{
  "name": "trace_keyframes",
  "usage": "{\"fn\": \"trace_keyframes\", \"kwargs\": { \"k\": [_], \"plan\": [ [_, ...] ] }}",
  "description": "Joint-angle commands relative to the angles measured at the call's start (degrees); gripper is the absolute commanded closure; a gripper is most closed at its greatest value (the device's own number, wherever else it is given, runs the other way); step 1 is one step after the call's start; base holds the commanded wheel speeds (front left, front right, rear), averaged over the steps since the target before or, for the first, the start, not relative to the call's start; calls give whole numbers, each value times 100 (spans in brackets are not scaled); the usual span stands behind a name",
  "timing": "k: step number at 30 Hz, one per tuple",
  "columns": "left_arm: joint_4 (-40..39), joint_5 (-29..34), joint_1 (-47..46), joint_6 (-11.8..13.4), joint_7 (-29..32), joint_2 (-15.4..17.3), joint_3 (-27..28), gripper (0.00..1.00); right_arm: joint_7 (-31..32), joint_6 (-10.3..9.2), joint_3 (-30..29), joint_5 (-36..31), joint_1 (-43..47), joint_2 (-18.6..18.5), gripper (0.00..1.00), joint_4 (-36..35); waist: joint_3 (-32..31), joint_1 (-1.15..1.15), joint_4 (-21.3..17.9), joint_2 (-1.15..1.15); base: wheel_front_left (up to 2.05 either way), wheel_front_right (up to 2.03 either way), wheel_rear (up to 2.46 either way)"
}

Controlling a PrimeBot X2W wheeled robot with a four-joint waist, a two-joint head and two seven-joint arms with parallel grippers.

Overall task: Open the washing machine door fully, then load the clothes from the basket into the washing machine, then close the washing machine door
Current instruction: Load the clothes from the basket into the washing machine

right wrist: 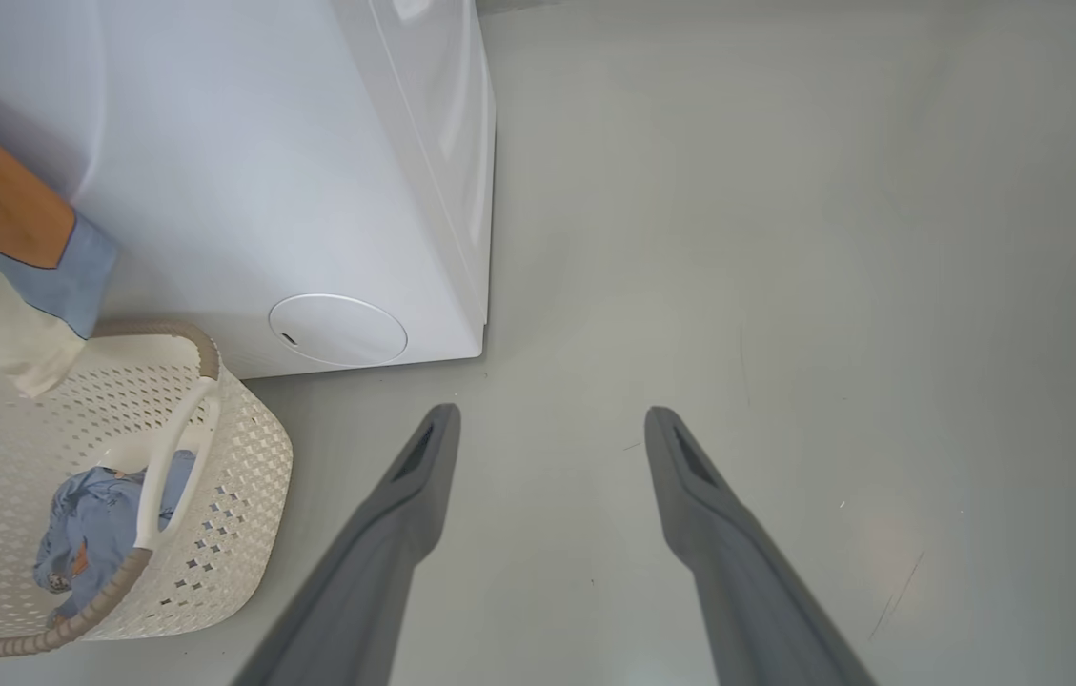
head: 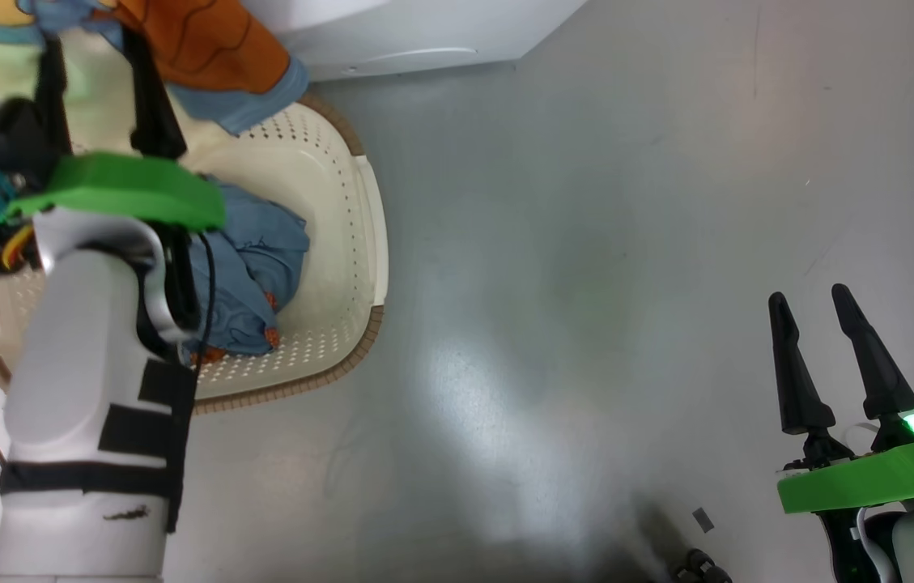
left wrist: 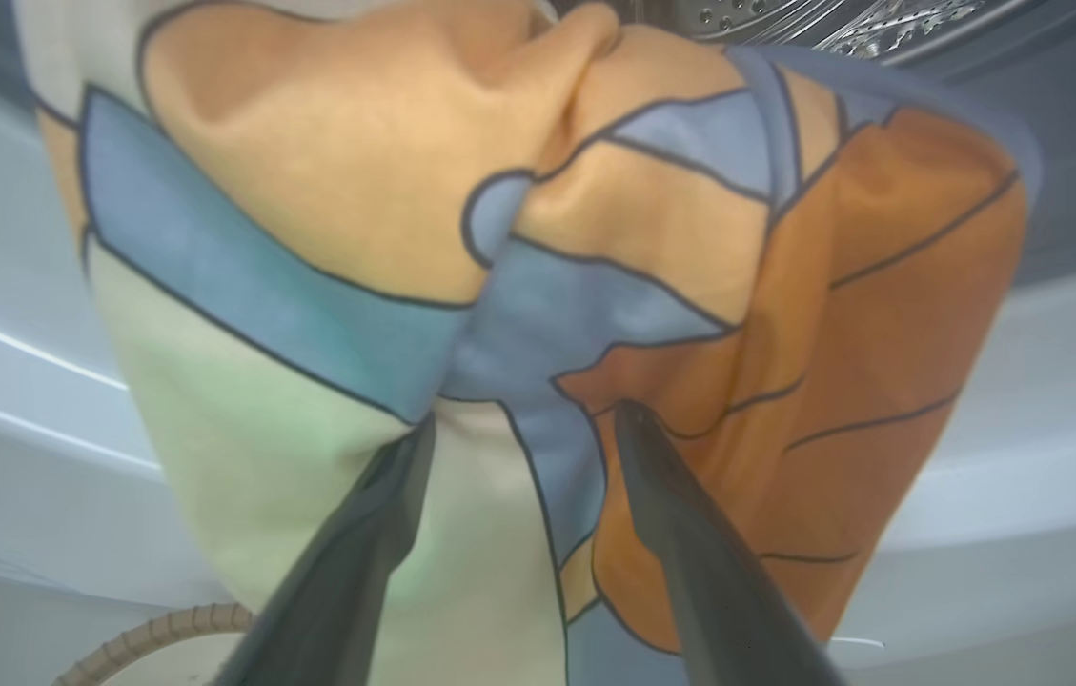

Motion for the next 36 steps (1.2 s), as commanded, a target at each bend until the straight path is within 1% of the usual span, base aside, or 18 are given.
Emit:
{"fn": "trace_keyframes", "kwargs": {
  "k": [1,2,3,4,6,12,22,25,31,34,36],
  "plan": [
    [-164,113,-43,61,-30,129,135,42,-28,56,97,30,62,-97,0,-117,43,0,-21,0,0,0,0],
    [-190,138,-76,87,-30,129,137,53,-28,56,104,34,57,-96,0,-114,51,0,-30,0,0,0,0],
    [-211,165,-100,107,-30,129,140,58,-28,56,111,37,52,-93,0,-109,56,0,-41,0,0,0,0],
    [-228,199,-119,129,-30,129,146,69,-28,56,116,39,48,-91,0,-104,59,0,-49,0,0,0,0],
    [-266,231,-140,160,-30,129,166,100,-28,56,114,42,42,-84,0,-92,58,0,-60,0,0,0,0],
    [-484,193,18,231,-30,129,186,100,-28,56,97,56,38,-48,0,-50,8,0,-22,0,0,0,0],
    [-1024,20,444,255,-30,129,-155,100,-28,56,159,83,28,-32,0,12,-114,0,52,0,0,0,0],
    [-1279,54,486,318,-30,129,-221,100,-28,56,173,85,43,-14,0,33,-145,0,44,0,0,0,0],
    [-1499,295,324,365,-30,129,-238,100,-28,56,242,99,33,41,0,72,-208,0,-37,0,0,0,0],
    [-1350,469,102,348,-30,142,-161,100,-28,56,291,109,44,61,0,95,-255,0,-113,0,0,0,0],
    [-1171,591,-145,348,-30,225,-96,100,-28,56,334,118,48,71,0,117,-274,0,-175,0,0,0,0]
  ]
}}
